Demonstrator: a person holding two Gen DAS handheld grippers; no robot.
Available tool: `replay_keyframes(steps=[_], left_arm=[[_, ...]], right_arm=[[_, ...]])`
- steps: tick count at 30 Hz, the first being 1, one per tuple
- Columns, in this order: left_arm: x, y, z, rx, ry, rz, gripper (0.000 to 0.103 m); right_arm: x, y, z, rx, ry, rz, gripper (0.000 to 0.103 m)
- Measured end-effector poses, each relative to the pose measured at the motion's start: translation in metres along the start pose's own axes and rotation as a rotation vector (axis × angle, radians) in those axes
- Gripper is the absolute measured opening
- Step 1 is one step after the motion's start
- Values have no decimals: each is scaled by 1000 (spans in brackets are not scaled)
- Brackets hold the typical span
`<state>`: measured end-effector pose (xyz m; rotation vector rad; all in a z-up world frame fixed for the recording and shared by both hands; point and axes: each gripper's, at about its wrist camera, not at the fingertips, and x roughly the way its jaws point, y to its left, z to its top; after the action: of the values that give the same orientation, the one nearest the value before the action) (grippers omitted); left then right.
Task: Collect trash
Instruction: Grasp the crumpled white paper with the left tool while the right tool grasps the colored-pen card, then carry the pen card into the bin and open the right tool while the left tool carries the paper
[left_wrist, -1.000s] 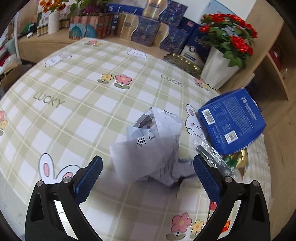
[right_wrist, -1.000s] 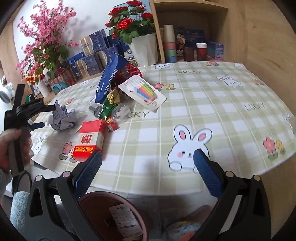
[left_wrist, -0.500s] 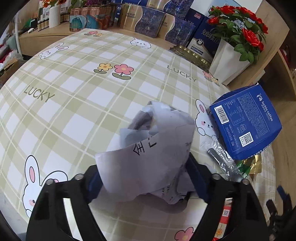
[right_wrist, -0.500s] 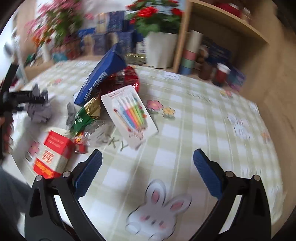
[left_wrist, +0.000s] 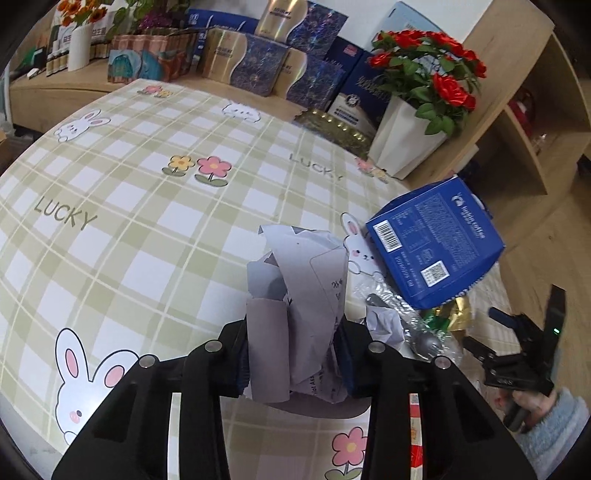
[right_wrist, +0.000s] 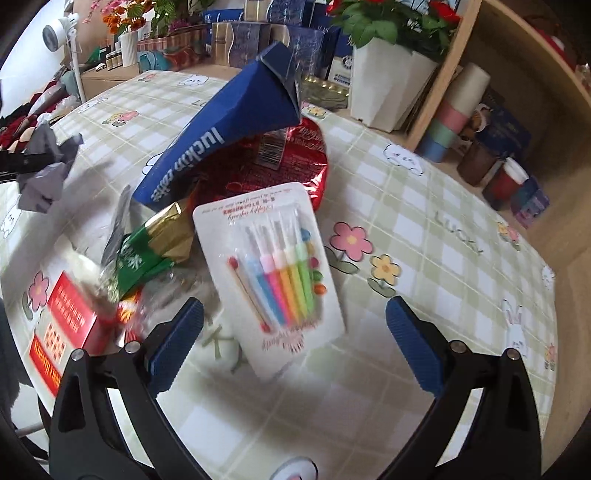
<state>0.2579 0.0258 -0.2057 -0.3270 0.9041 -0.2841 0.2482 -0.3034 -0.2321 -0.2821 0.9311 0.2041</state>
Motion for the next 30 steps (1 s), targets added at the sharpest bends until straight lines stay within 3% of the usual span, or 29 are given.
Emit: replay_keyframes(steps=[8,11,20,21,22,28,30], left_arm=[[-28,-3,-2,15,-36,-85,36],[-33,-2,-6,9,-35,-101,36],[-41,-7,-22,33,-34,-109,36],[-42,-7,-24,30,-31,-113,36],[-43,-8,-26,27,-29,-116,36],[-55,-12,-37,31,-26,-126,36],[-60,-13,-40,31,-28,-129,36]], right_arm=[[22,-5,14,46,21,91,96],[26,-12,12,116,39,160,79],[-3,-21,1,264,-67,183,70],[-7,-19,-1,274,-78,185,53],[-10,-18,-2,277,-73,168,45],[-23,-12,-11,284,-80,120,29],[-30,-13,-14,302,-94,105,18]])
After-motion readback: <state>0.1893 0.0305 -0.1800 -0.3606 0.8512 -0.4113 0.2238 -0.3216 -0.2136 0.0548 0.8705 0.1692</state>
